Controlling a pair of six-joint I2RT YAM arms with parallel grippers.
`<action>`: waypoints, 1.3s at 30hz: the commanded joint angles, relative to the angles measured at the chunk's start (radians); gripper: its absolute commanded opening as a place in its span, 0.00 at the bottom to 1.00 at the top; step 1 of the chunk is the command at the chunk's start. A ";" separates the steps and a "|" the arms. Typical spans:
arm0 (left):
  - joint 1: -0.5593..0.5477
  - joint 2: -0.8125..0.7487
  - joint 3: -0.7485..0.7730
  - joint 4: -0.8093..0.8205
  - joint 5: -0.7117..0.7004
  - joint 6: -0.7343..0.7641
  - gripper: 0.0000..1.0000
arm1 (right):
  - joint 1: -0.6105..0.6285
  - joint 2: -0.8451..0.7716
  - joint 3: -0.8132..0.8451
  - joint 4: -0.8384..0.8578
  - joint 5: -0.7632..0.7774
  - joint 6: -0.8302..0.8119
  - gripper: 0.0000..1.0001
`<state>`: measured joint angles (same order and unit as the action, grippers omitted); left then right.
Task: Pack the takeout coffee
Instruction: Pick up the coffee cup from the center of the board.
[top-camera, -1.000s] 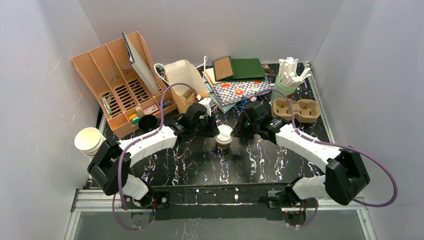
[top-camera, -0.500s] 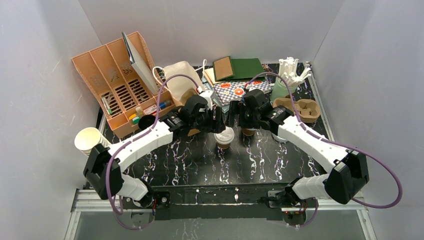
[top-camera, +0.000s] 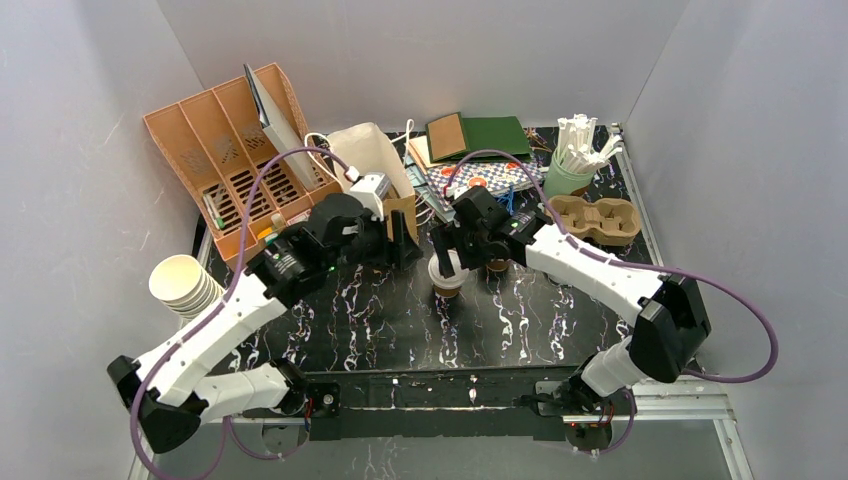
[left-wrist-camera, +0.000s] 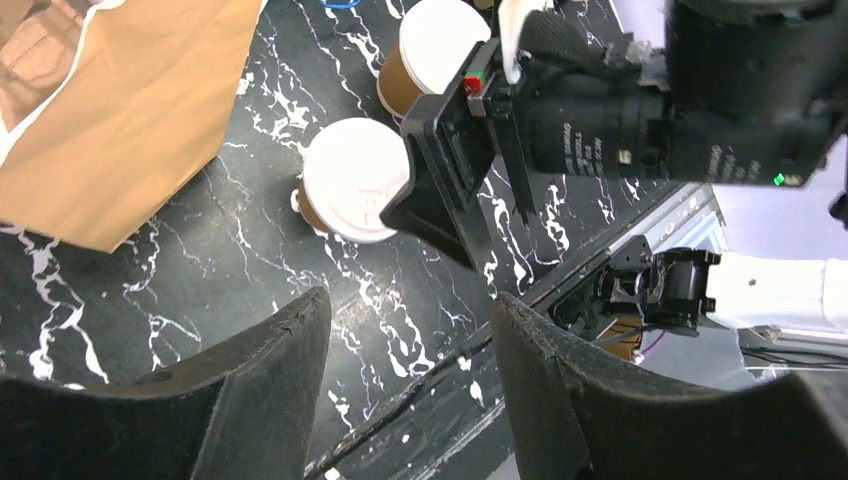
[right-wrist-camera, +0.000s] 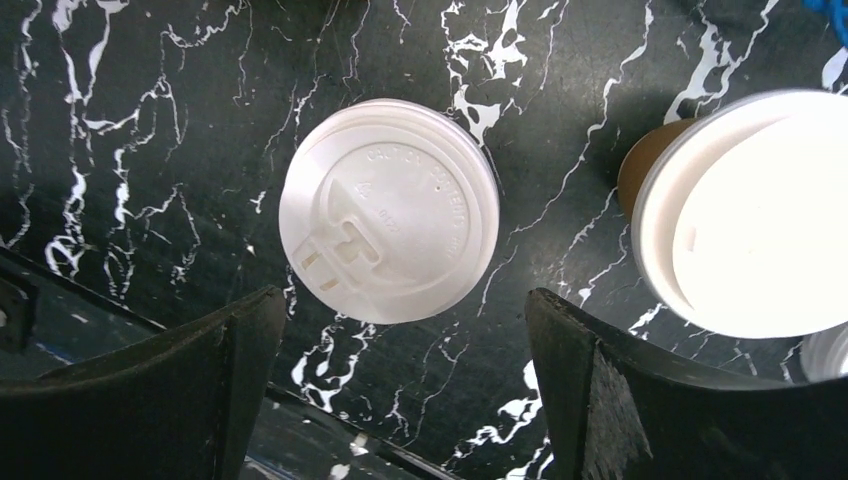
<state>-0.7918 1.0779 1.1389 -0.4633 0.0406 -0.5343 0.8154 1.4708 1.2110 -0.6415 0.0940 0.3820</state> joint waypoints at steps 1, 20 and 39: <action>-0.002 -0.077 0.039 -0.151 -0.015 0.006 0.58 | 0.004 0.009 0.072 -0.003 -0.008 -0.169 0.98; -0.001 -0.150 0.082 -0.290 -0.121 0.024 0.58 | 0.006 0.200 0.226 -0.103 -0.071 -0.226 0.98; -0.003 -0.139 0.059 -0.281 -0.120 0.027 0.57 | 0.042 0.234 0.220 -0.119 -0.035 -0.224 0.85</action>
<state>-0.7918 0.9466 1.1999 -0.7414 -0.0799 -0.5163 0.8467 1.6928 1.3937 -0.7467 0.0555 0.1680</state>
